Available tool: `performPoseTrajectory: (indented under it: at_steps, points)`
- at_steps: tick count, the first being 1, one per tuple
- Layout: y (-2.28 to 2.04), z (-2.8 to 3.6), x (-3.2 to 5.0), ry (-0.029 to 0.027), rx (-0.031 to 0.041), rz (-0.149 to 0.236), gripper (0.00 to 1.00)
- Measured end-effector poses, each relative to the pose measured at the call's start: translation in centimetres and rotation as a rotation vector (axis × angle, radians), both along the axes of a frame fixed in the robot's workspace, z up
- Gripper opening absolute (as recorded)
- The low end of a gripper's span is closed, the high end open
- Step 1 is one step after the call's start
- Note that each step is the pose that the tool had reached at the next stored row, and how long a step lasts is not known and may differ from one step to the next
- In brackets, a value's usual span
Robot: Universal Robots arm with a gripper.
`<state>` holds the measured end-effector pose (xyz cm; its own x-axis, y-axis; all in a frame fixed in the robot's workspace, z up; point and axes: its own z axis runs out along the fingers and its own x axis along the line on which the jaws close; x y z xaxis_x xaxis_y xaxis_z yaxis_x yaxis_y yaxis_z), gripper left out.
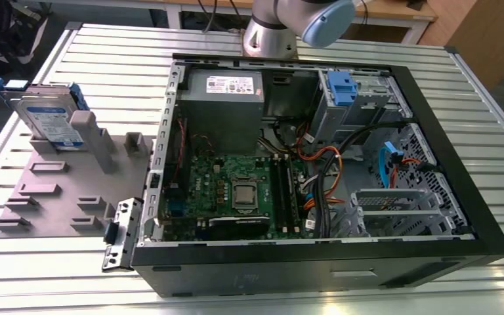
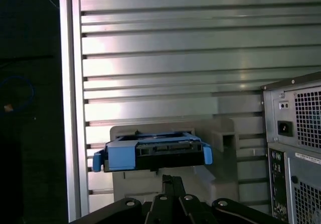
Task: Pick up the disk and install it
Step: 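Reach for the disk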
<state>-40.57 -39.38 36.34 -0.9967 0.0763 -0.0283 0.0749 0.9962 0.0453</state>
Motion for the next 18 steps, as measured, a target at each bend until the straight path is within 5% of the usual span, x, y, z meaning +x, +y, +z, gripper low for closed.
performPoseTrajectory:
  at_steps: [9, 18]
  points:
    - [0.34, -1.45, -0.73, 0.0001, -0.0001, 0.0, 0.11]
    - [0.47, -2.16, -0.8, 0.0002, -0.0001, 0.0, 0.11]
